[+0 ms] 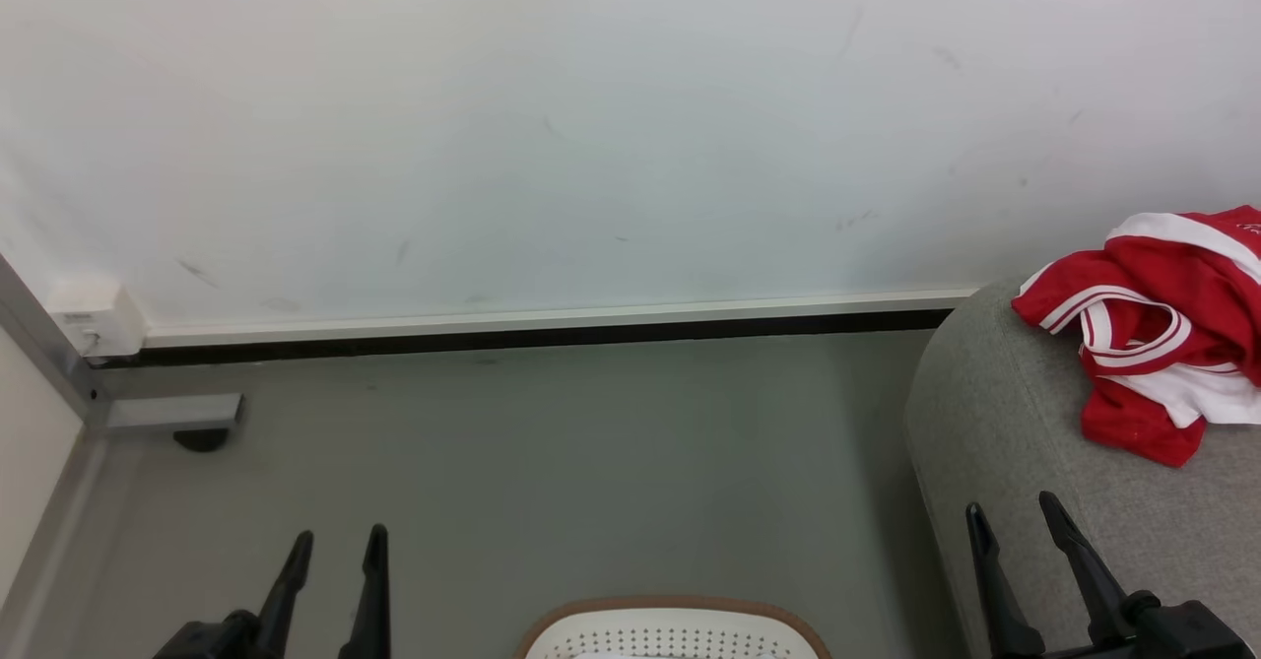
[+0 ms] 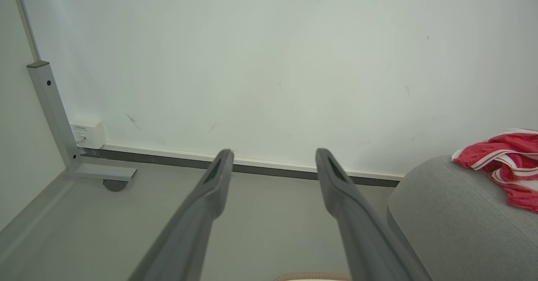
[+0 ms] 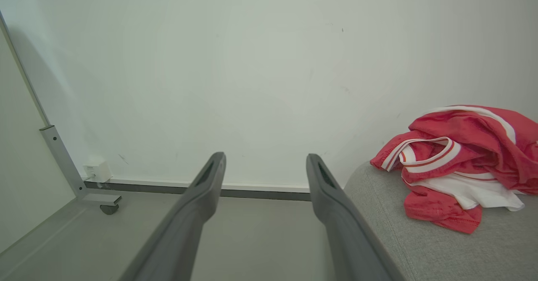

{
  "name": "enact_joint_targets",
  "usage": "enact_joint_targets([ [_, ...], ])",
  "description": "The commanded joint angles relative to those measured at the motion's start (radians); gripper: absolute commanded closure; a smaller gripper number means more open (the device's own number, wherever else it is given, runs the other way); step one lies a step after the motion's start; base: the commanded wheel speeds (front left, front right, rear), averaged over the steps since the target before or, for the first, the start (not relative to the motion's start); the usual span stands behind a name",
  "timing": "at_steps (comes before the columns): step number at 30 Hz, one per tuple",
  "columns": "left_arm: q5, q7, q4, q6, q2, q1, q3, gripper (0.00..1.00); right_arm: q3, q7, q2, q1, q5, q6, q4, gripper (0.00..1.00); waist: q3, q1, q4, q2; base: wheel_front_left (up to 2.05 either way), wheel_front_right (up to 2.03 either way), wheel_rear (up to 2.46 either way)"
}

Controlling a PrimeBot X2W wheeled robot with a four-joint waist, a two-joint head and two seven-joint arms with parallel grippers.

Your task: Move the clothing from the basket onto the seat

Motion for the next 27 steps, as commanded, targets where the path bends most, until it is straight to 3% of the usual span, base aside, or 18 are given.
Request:
enact_joint_targets([
  [1, 0.014, 0.000, 0.003, -0.007, -0.003, 0.010, 0.010, 0.00, 0.001, -0.006, -0.002, -0.007, -0.006, -0.002, 0.007, 0.00, -0.002, 0.0000, -0.002, 0.0000, 0.00, 0.00, 0.00],
  [24, 0.094, 0.000, 0.023, -0.074, -0.067, -0.001, 0.090, 0.00, -0.013, -0.014, 0.015, -0.021, -0.003, -0.002, 0.019, 0.00, -0.009, 0.0000, -0.012, 0.0000, 0.00, 0.00, 0.00],
  [25, 0.093, 0.000, 0.025, -0.075, -0.069, -0.002, 0.091, 1.00, -0.013, -0.014, 0.015, -0.021, -0.002, -0.002, 0.018, 1.00, -0.009, 0.0000, -0.012, 0.0000, 0.00, 0.00, 0.00],
  [27, 0.076, 0.002, 0.034, -0.074, -0.071, 0.000, 0.085, 1.00, -0.007, -0.010, 0.013, -0.007, 0.000, 0.000, 0.030, 1.00, -0.009, 0.0000, -0.012, 0.0000, 0.00, 0.00, 0.00],
])
